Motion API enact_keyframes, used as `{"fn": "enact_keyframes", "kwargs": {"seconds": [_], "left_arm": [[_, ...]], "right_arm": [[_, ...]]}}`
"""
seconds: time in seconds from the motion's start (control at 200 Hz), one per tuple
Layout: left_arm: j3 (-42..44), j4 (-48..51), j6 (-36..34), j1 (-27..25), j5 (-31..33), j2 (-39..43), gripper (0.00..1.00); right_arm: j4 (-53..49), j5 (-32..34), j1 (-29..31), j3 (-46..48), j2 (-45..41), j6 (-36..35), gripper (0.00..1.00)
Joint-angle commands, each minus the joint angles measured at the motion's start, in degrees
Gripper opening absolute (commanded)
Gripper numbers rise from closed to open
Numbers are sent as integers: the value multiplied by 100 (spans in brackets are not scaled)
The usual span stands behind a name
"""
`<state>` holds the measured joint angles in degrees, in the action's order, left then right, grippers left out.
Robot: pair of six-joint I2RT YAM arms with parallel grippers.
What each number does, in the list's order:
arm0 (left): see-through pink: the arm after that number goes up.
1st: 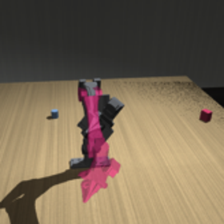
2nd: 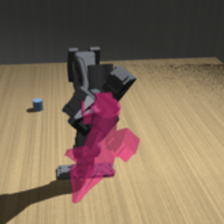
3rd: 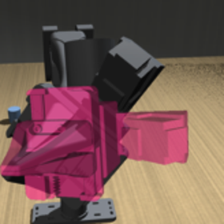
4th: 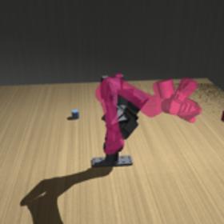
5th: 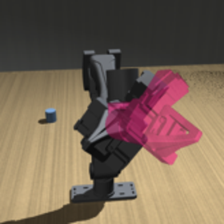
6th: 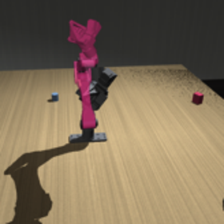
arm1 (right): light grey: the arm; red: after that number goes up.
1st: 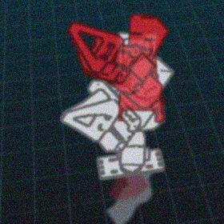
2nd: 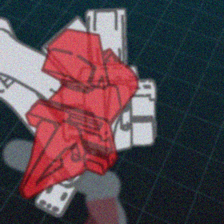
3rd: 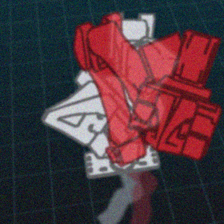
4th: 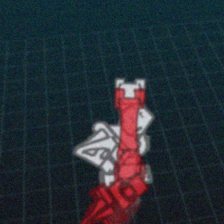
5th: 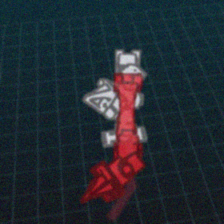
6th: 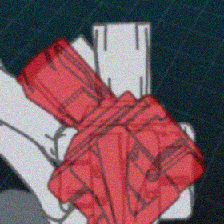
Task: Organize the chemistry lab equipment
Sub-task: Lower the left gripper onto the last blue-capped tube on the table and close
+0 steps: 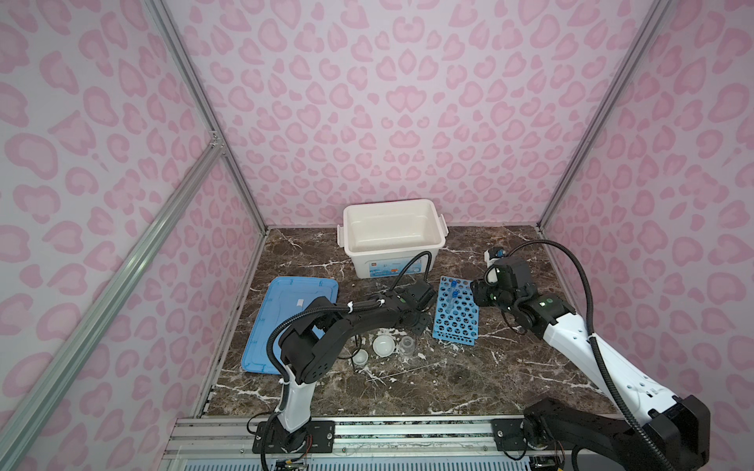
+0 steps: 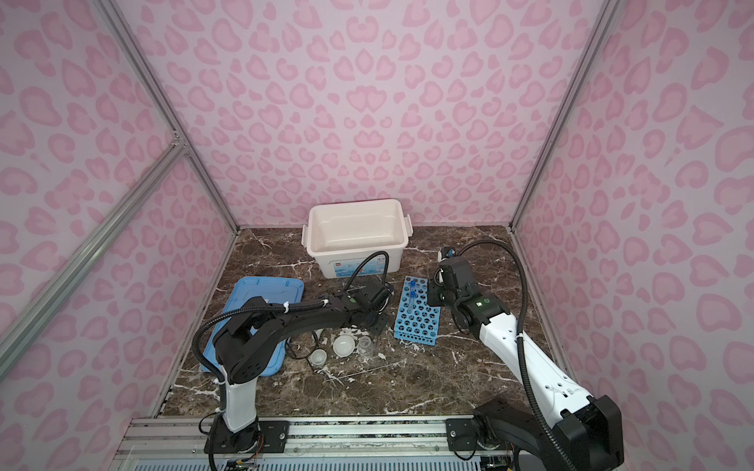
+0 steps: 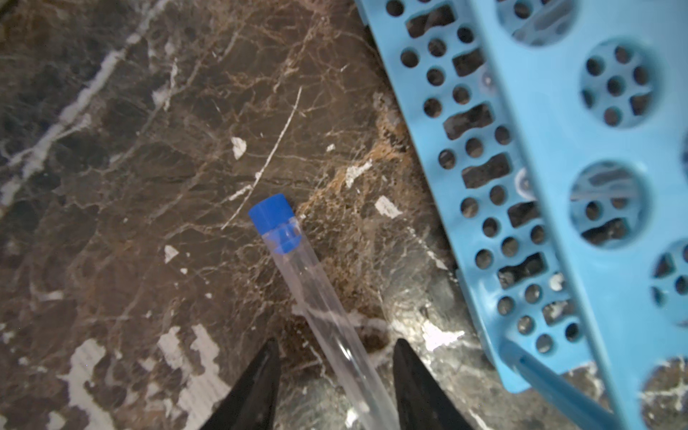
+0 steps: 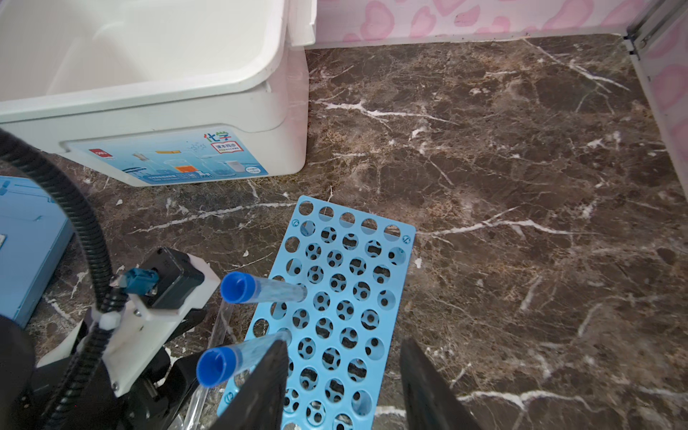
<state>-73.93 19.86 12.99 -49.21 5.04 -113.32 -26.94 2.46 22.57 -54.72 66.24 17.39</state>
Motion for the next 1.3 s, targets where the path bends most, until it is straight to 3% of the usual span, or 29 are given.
{"fn": "enact_keyframes", "kwargs": {"seconds": [0.0,0.315,0.575,0.605,0.84,1.295], "left_arm": [[-106,155,118,28,-59,-75,49],[-279,261,175,121,-108,-248,38],[-538,230,358,298,-298,-412,37],[-563,229,361,316,-330,-434,33],[-778,229,408,438,-572,-579,28],[-1275,333,91,505,-351,-839,23]], "right_arm": [[-4,-44,-26,63,-40,17,51],[-4,-53,-59,111,-93,15,51],[-48,-18,-95,147,-153,12,51],[-53,-18,-110,146,-164,11,51],[-83,-23,-145,167,-207,23,51],[-101,13,-182,231,-286,30,51]]}}
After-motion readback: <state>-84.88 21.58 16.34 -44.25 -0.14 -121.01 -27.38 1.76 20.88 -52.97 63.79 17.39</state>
